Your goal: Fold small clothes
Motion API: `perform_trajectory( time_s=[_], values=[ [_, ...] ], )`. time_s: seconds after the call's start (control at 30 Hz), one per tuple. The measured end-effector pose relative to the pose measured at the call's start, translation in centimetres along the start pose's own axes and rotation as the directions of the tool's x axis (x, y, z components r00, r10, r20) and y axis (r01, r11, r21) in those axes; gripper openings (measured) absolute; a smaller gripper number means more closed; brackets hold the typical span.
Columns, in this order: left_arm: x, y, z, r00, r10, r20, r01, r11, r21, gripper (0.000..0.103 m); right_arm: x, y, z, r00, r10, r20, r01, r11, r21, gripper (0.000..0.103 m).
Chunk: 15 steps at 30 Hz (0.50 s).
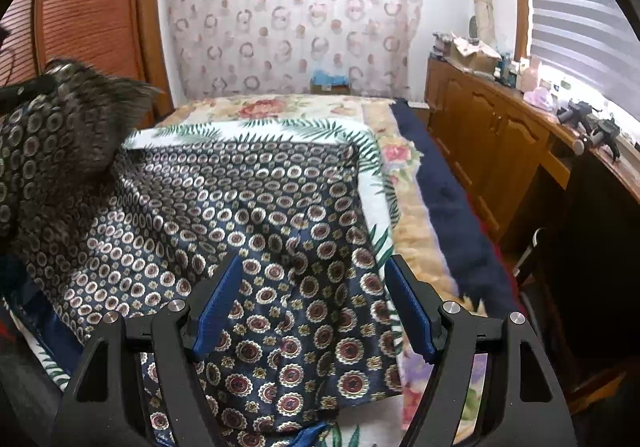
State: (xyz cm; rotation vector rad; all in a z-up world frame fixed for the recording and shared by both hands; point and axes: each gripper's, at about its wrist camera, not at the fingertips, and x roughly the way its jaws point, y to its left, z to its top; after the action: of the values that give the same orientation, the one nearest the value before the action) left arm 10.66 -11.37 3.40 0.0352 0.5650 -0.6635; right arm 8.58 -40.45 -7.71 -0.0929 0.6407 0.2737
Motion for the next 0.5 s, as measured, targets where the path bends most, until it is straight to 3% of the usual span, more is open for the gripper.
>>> perform_trajectory(
  time_s=[0.13,0.5],
  values=[
    [1.2,-0.1,-0.6,0.999,-0.005,-0.040,0.006,1.000,0.015,0.021,-0.5,-0.2,0.4,1.000,0.007,0.009,-0.006,1.000,-0.006,0.075],
    [1.5,6.0,-4.3,0.985,0.118,-0.123,-0.125,0.991,-0.049,0.028,2.4,2.6,3.5,0.997,0.072,-0.013,-0.072,0.995,-0.065,0.075]
  ],
)
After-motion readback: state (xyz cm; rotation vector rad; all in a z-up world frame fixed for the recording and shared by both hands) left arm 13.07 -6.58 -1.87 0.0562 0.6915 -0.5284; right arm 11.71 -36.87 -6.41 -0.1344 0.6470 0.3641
